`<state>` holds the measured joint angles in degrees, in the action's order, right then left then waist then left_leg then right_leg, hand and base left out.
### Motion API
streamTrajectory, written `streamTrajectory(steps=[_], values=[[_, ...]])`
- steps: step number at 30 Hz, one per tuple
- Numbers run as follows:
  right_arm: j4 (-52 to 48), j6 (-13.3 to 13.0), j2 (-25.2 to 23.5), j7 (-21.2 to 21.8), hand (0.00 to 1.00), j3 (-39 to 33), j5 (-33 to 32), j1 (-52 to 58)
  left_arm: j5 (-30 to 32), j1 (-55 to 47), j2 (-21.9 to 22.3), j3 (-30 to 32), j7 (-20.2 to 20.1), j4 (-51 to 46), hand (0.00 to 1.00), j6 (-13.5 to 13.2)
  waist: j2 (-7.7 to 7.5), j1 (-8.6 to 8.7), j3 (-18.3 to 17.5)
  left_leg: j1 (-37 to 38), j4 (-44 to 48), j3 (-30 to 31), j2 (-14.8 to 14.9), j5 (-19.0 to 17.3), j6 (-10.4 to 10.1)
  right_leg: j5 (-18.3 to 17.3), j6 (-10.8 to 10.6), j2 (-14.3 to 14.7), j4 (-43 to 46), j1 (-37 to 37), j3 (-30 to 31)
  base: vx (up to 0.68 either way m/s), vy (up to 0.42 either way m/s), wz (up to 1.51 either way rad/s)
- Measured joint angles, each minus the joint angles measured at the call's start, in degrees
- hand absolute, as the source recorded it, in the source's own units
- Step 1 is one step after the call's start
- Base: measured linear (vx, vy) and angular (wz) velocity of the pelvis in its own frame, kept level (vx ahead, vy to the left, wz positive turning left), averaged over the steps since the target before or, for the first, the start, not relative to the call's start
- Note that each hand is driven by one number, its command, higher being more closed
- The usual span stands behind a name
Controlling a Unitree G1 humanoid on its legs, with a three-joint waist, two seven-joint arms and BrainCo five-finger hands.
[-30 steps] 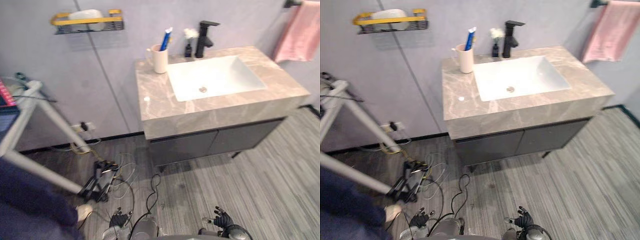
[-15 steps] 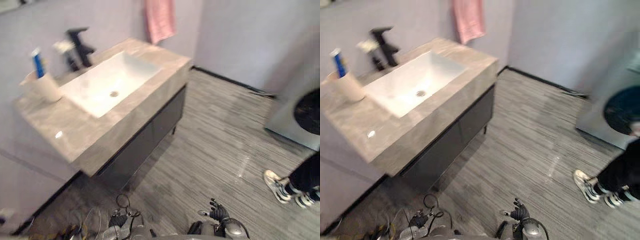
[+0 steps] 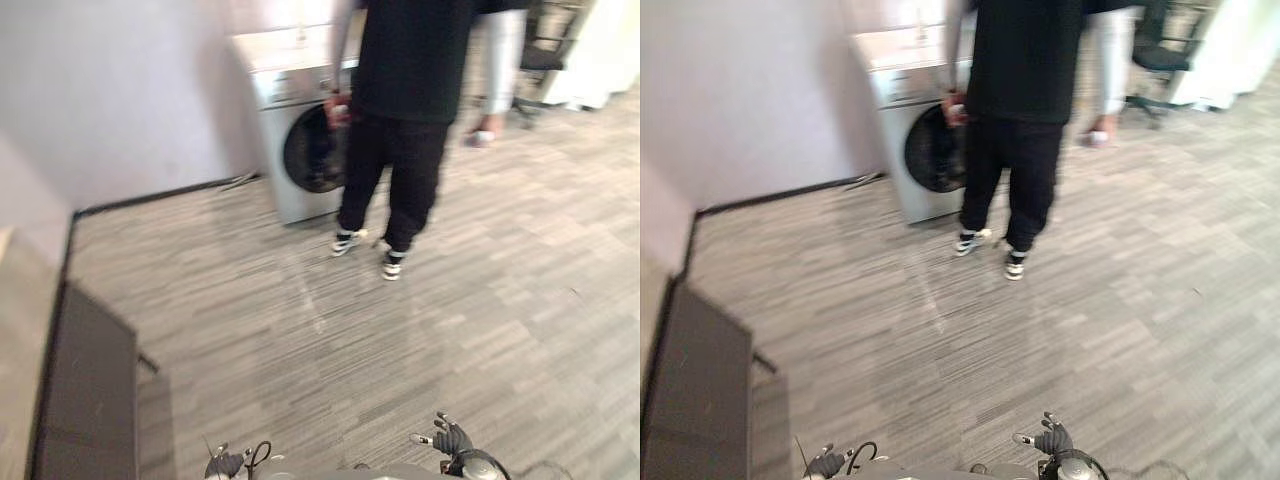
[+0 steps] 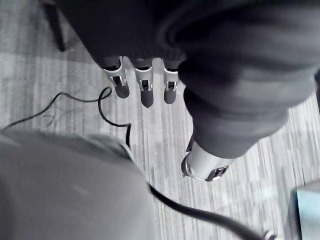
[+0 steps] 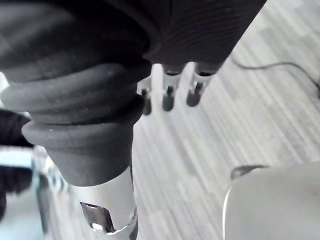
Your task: Organize washtable
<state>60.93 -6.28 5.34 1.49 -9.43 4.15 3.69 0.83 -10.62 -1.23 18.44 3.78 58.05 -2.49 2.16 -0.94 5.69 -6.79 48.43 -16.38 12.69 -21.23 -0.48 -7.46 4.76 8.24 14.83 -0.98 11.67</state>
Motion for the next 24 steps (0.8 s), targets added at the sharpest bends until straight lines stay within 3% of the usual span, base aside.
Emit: streamTrajectory(steps=[2,3,4,5,7,10,11,12,13,14,15,16,17,19,22,24], values=[[0.4,0.1,0.3,0.0,0.0,-1.2,0.2,0.0,0.1,0.0,0.0,-1.1,0.0,-0.3,0.0,0.0,0.33,-0.23,0.2,-2.3,-6.2,9.3,-4.1,0.0,-0.6,-0.7,-1.0,0.8,0.7,-0.5,6.3,-0.02,0.332,-2.09],[0.6,0.1,0.9,0.1,0.0,-1.8,0.5,-0.1,0.1,0.0,-0.2,-2.1,0.1,-0.4,0.0,-0.2,0.63,-0.34,0.4,-3.3,-12.3,20.0,-7.2,0.8,-2.0,-1.2,-1.8,1.8,1.5,-1.8,11.6,-0.04,0.291,-2.11],[0.7,0.1,1.2,0.1,0.0,-1.8,0.7,0.0,0.0,0.0,-0.2,-2.4,0.1,-0.5,0.0,-0.3,0.67,-0.36,0.4,-3.4,-15.1,25.0,-8.4,1.3,-3.0,-1.3,-2.2,2.2,1.8,-2.7,14.1,-0.04,0.513,-3.2],[0.7,0.4,0.7,0.0,0.0,-4.0,0.9,1.7,0.2,0.6,-1.3,-2.7,0.2,-0.6,0.0,-0.3,-0.32,0.2,0.9,-2.7,-18.2,23.3,-9.2,2.4,-3.9,-0.8,-3.5,2.4,0.8,-4.2,23.2,-0.04,0.577,-2.95],[0.8,1.4,-0.1,-0.1,0.0,-5.2,0.9,4.3,1.7,0.9,-2.5,-2.6,0.2,-2.5,0.0,-1.4,-2.85,0.0,1.3,-3.4,-17.7,14.4,-8.3,0.9,-1.3,2.1,-4.9,0.1,-4.2,-5.5,29.1,-0.06,0.501,-2.67],[-0.6,1.8,-1.1,-0.1,0.0,-6.1,0.8,4.7,2.7,1.4,-2.5,-2.8,0.2,-2.5,0.0,-1.7,-2.65,0.43,1.3,-3.5,-16.6,4.6,-6.6,-0.7,1.2,9.4,-9.8,-0.5,-6.6,-8.4,29.0,-0.05,0.334,-1.98],[-2.1,1.7,-1.2,-0.1,0.0,-6.3,0.1,4.7,2.7,1.9,-2.1,-2.8,0.2,-2.4,0.0,-1.8,-2.32,-0.02,1.4,-3.5,-16.2,0.0,-5.5,-0.8,2.1,12.5,-10.8,-0.2,-7.4,-10.2,27.5,-0.02,0.244,-1.88],[-2.1,1.7,-1.0,-0.1,0.0,-6.3,-1.0,3.5,2.6,1.6,-2.0,-3.0,0.2,-2.2,0.0,-1.9,-1.53,-0.69,1.6,-3.0,-17.0,-4.4,-4.2,-0.3,3.0,13.8,-9.7,-0.9,-7.7,-11.4,21.2,-0.03,0.234,-2.39],[-1.9,1.6,-0.9,-0.1,0.0,-6.4,-1.8,3.4,2.6,1.8,-2.0,-3.3,0.2,-2.2,0.0,-2.0,-2.08,-1.6,1.5,-0.9,-19.4,-9.1,-4.9,0.3,3.7,13.1,-8.6,-4.2,-5.1,-13.4,3.5,-0.04,0.153,-1.87],[-1.7,1.6,-0.7,-0.1,0.0,-6.5,-1.9,3.6,2.6,1.8,-2.1,-3.4,0.2,-2.1,0.0,-2.0,-1.86,-1.56,1.7,0.3,-20.8,-10.3,-5.8,0.7,4.2,12.3,-7.2,-6.6,-4.2,-13.1,-4.6,-0.03,0.159,-1.66],[-1.8,1.5,-0.6,-0.1,0.0,-6.6,-1.9,4.3,2.6,2.0,-2.3,-4.9,0.1,-1.5,0.0,-1.9,-1.47,-1.22,1.6,2.3,-22.8,-11.4,-7.0,0.9,4.6,9.4,-5.6,-9.8,-3.6,-10.7,-15.0,-0.04,0.147,-1.08],[-1.8,1.1,-0.4,-0.1,0.0,-7.1,-1.8,4.9,2.7,2.4,-2.0,-5.4,0.1,-1.1,0.0,-1.9,-1.02,-1.12,1.3,3.5,-24.3,-12.3,-7.7,1.3,5.2,7.9,-5.3,-10.6,-3.4,-9.2,-18.4,-0.07,0.152,-0.88],[-1.7,1.0,-0.3,0.0,0.0,-7.6,-1.8,5.4,2.8,2.7,-1.7,-5.4,0.1,-0.6,0.0,-1.9,0.03,-0.99,1.0,3.7,-25.8,-12.7,-8.2,1.7,5.6,7.5,-5.7,-10.5,-3.6,-8.7,-17.9,-0.06,0.088,-0.51],[-1.3,1.2,-0.6,0.0,0.0,-7.6,-1.8,5.5,2.7,2.9,-2.1,-5.4,0.0,-0.1,0.0,-1.9,-1.0,-0.48,0.2,4.4,-28.7,-13.7,-9.6,3.6,5.1,7.2,-6.4,-10.5,-6.3,-6.9,-15.9,-0.05,0.017,-0.18],[0.4,1.2,-0.7,0.0,0.0,-7.5,-1.8,4.6,2.6,2.6,-2.8,-5.4,0.0,0.9,0.0,-1.8,-1.83,-0.05,-0.3,4.8,-32.2,-13.3,-12.7,6.9,3.7,10.4,-8.7,-11.3,-10.3,-6.7,-12.8,-0.06,-0.028,-0.08],[1.6,1.5,-0.1,0.1,0.0,-6.9,-1.8,3.4,2.6,2.5,-2.9,-5.5,0.0,1.1,0.0,-1.8,-2.35,-0.2,-1.5,4.1,-36.3,-10.9,-15.4,10.3,4.3,12.9,-9.1,-12.5,-13.4,-7.4,-12.0,-0.08,-0.032,-0.03]])
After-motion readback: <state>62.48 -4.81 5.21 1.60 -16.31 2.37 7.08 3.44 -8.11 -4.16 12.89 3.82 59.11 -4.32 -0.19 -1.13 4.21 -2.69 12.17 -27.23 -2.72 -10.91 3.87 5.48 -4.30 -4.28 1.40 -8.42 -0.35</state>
